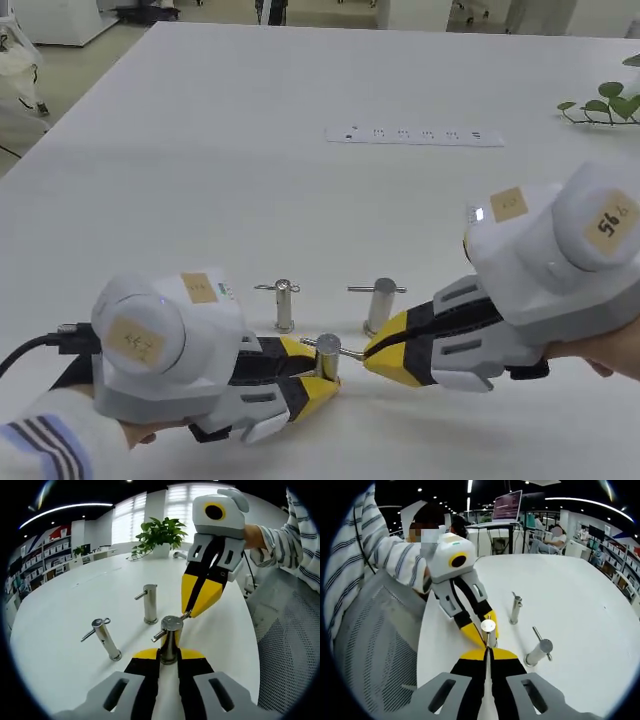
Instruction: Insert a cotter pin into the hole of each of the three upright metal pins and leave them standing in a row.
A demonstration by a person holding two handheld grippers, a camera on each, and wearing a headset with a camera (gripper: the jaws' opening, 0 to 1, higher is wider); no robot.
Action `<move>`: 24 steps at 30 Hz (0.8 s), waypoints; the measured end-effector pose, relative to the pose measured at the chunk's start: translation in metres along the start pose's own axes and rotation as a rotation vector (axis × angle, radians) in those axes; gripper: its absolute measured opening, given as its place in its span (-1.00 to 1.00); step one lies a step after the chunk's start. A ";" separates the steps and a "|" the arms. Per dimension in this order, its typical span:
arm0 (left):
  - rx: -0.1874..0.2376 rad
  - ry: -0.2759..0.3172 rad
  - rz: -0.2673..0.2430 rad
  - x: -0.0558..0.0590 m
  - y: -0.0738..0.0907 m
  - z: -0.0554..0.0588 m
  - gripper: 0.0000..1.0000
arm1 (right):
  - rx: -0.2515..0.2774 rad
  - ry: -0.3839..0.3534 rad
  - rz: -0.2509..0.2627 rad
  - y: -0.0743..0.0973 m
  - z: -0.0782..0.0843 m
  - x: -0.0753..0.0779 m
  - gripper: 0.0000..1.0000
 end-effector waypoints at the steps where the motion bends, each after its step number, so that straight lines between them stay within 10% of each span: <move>1: -0.014 -0.012 -0.001 0.000 0.001 0.002 -0.77 | 0.003 -0.002 0.002 0.000 -0.001 0.000 -0.92; 18: -0.009 -0.013 0.006 0.002 0.009 0.000 -0.74 | 0.037 -0.023 0.005 -0.005 -0.007 0.001 -0.82; 24: 0.014 0.035 0.057 0.007 0.017 -0.001 -0.34 | 0.056 -0.027 -0.003 -0.008 -0.009 0.001 -0.68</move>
Point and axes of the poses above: the centre of the closed fingertips' face, and the gripper's own axes: y roughly backward along the fingers, x roughly to its right, z roughly out of its underside, the point moved 5 cm from there along y, roughly backward along the fingers, and after that the axes turned 7 degrees about -y, right-handed, at the moved point
